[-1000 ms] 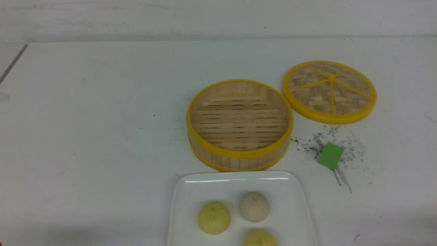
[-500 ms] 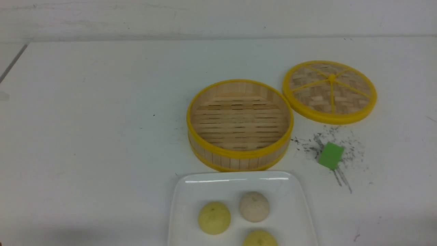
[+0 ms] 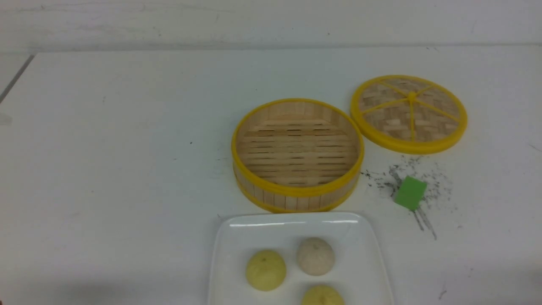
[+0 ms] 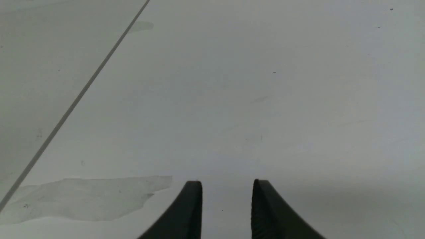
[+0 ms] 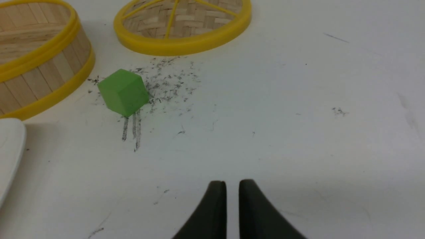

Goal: Put the steamed buns into the plate on the white tablecloth.

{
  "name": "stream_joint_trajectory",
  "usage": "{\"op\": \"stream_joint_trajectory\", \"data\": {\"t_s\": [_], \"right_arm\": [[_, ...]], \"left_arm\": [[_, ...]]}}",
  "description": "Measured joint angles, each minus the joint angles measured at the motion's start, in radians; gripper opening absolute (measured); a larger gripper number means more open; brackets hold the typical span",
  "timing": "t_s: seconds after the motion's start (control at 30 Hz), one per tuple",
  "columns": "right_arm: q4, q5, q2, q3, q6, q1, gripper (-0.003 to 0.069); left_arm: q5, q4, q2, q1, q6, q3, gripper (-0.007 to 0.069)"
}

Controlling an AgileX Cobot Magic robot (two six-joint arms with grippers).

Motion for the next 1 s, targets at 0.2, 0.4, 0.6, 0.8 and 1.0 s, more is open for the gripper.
{"op": "stream_joint_trajectory", "data": {"t_s": [0.2,0.4,0.6,0.8,1.0], "right_arm": [[0.0,0.0,0.0,0.0,0.0,0.0,0.0092],[0.0,0.0,0.0,0.0,0.0,0.0,0.0099],[0.0,0.0,0.0,0.0,0.0,0.0,0.0106],[0.0,0.0,0.0,0.0,0.0,0.0,0.0111],[0.0,0.001,0.0,0.0,0.0,0.0,0.012]], "left_arm": [[0.0,0.0,0.0,0.0,0.0,0.0,0.024],[-0.013,-0.127,0.0,0.0,0.0,0.0,0.024],[-0.025,-0.44,0.0,0.0,0.0,-0.002,0.024],[-0.025,-0.437,0.0,0.0,0.0,-0.002,0.024],[-0.02,-0.376,0.0,0.0,-0.022,-0.003,0.024]]}}
